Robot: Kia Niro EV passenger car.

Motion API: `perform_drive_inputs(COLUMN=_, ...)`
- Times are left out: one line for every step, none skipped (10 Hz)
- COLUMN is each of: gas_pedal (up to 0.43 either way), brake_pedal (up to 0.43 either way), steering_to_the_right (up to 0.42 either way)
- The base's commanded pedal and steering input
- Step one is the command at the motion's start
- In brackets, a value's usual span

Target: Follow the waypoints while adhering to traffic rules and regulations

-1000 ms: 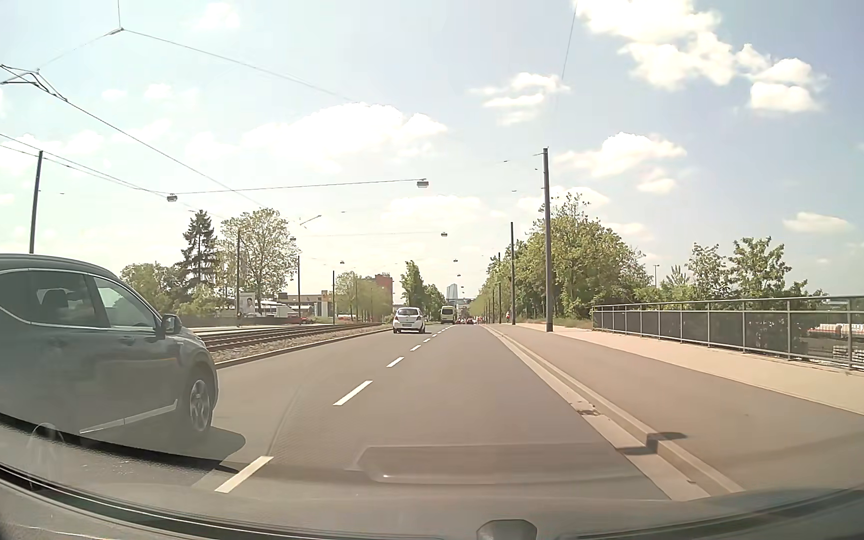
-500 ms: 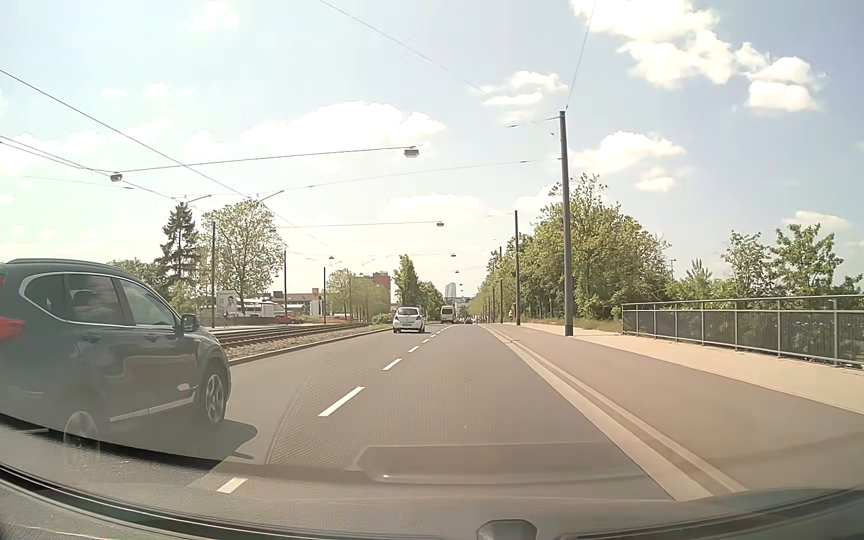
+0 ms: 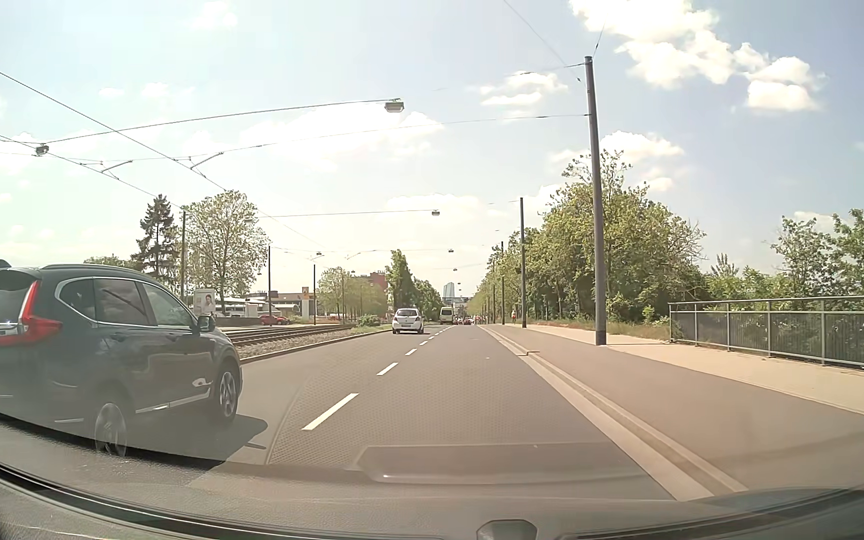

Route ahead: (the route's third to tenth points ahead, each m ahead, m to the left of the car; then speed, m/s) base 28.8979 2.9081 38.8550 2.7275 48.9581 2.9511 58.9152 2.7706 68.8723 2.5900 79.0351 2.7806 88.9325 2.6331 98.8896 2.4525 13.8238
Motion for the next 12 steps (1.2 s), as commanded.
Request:
perform_drive_inputs(gas_pedal=0.13, brake_pedal=0.03, steering_to_the_right=0.003)
perform_drive_inputs(gas_pedal=0.13, brake_pedal=0.03, steering_to_the_right=0.003)
perform_drive_inputs(gas_pedal=0.13, brake_pedal=0.03, steering_to_the_right=0.003)
perform_drive_inputs(gas_pedal=0.13, brake_pedal=0.03, steering_to_the_right=0.003)
perform_drive_inputs(gas_pedal=0.13, brake_pedal=0.03, steering_to_the_right=0.003)
perform_drive_inputs(gas_pedal=0.13, brake_pedal=0.03, steering_to_the_right=0.003)
perform_drive_inputs(gas_pedal=0.13, brake_pedal=0.03, steering_to_the_right=0.003)
perform_drive_inputs(gas_pedal=0.13, brake_pedal=0.03, steering_to_the_right=0.003)
perform_drive_inputs(gas_pedal=0.13, brake_pedal=0.03, steering_to_the_right=0.003)
perform_drive_inputs(gas_pedal=0.13, brake_pedal=0.03, steering_to_the_right=0.003)
perform_drive_inputs(gas_pedal=0.13, brake_pedal=0.03, steering_to_the_right=0.003)
perform_drive_inputs(gas_pedal=0.13, brake_pedal=0.03, steering_to_the_right=0.003)
